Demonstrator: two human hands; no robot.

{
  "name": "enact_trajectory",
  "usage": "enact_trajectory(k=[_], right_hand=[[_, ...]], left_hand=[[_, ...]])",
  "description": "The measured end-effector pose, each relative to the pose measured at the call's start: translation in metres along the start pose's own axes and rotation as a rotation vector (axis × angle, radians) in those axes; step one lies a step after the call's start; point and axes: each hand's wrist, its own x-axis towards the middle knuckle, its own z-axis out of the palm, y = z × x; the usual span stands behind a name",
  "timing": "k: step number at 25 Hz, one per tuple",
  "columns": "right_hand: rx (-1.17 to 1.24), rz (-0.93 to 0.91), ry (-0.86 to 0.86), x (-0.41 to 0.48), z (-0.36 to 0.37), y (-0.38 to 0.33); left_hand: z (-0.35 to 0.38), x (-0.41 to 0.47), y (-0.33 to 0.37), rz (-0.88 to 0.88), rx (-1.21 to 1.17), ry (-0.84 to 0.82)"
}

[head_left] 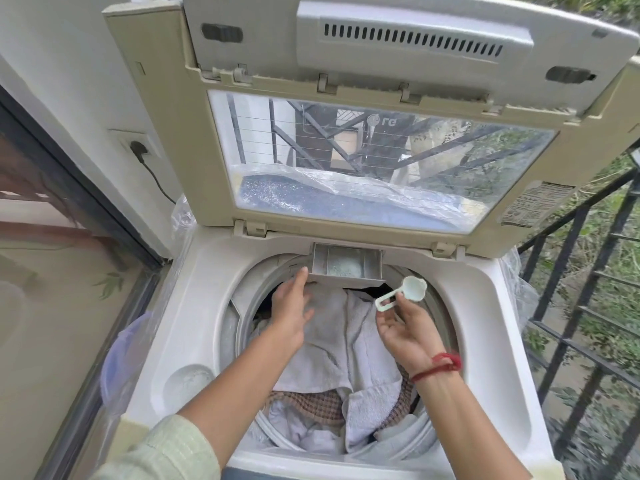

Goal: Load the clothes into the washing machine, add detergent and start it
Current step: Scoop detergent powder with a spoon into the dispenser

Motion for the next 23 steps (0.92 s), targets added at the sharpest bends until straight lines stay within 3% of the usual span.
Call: enact_trajectory(k=[3,5,11,18,23], right_hand=[[0.001,0.023,-0.017,0.005,0.001,0.013],[0.001,0.014,-0.021,0.006,0.011,0.016],[0.018,0.003,-0.004,0.012,0.023,0.014],[0.011,-0.059,-0.113,0.015,0.036,0.012],[0.012,-0.062,-0.176,0.022,0.037,0.01]], left_hand=[[-0.006,0.003,-0.005,0.184,0.186,-0.012],[-0.005,0.005,-0.003,0.216,0.189,0.01],[0.002,0.015,-0.002,0.184,0.034,0.031],[0.022,0.026,0.015,0.199,0.002,0.085],[0.035,0.02,0.029,0.067,-0.227,0.075]])
